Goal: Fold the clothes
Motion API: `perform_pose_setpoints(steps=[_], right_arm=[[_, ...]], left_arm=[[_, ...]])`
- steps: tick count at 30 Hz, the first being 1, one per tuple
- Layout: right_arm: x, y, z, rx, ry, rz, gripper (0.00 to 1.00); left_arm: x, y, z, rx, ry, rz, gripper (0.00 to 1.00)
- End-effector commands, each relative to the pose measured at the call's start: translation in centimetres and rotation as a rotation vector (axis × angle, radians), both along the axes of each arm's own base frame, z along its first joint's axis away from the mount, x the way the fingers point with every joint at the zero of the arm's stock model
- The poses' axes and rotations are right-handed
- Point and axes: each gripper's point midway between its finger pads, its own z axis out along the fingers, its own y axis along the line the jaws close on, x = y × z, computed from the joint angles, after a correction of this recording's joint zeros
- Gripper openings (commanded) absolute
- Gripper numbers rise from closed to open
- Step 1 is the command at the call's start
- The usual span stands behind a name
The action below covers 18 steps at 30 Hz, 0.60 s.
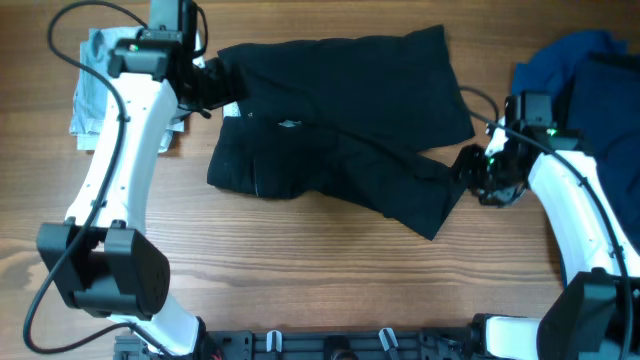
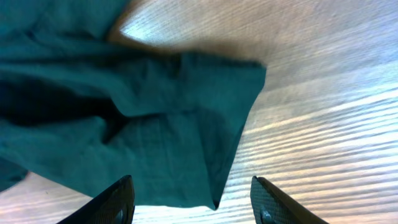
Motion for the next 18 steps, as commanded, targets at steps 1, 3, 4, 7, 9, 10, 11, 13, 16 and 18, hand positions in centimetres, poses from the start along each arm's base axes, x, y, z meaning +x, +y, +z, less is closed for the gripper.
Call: perform_pose_setpoints(steps=[1, 3, 4, 7, 9, 10, 11, 13, 16, 18], right_arm=[[-0.3, 1.6, -0.8, 0.080, -0.021, 0.061, 0.60], [-0.2, 1.8, -1.2, 0.092, -0.035, 0.069, 0.57], [-0.2, 1.8, -1.4, 0.091, -0.036, 0.069, 0.56], [-0.5, 1.8, -2.3, 0.091, -0.036, 0.066, 0.55], [-0.5, 1.8, -2.9, 0.091, -0.047, 0.067, 0.55], [-0.5, 1.8, -3.2, 0.090, -0.052, 0.067, 0.54], [-0.5, 1.8, -3.4, 0.090, -0.055, 0.067, 0.54], [-0.4, 1.9, -3.5, 0.093, -0.063, 0.069, 0.52], [-0.2, 1.9, -3.7, 0.093, -0.077, 0.073, 0.50], [-0.1, 1.9, -4.4, 0.093, -0.096, 0.073, 0.41]], left_arm=[[0.1, -0.9, -2.7, -0.046, 0.016, -0.060, 1.00], [0.3, -1.1, -3.3, -0.053, 0.017, -0.062, 1.00], [0.3, -1.1, -3.4, -0.053, 0.019, -0.062, 1.00], [0.2, -1.1, -3.7, -0.052, 0.029, -0.062, 1.00], [0.2, -1.1, -3.7, -0.052, 0.033, -0.061, 1.00], [0.1, -1.1, -3.8, -0.052, 0.035, -0.061, 1.00], [0.1, -1.1, -3.8, -0.052, 0.035, -0.061, 1.00], [0.1, -1.1, -3.8, -0.052, 0.035, -0.061, 1.00], [0.1, -1.1, -3.8, -0.051, 0.036, -0.061, 1.00], [0.1, -1.1, -3.8, -0.052, 0.036, -0.061, 1.00]])
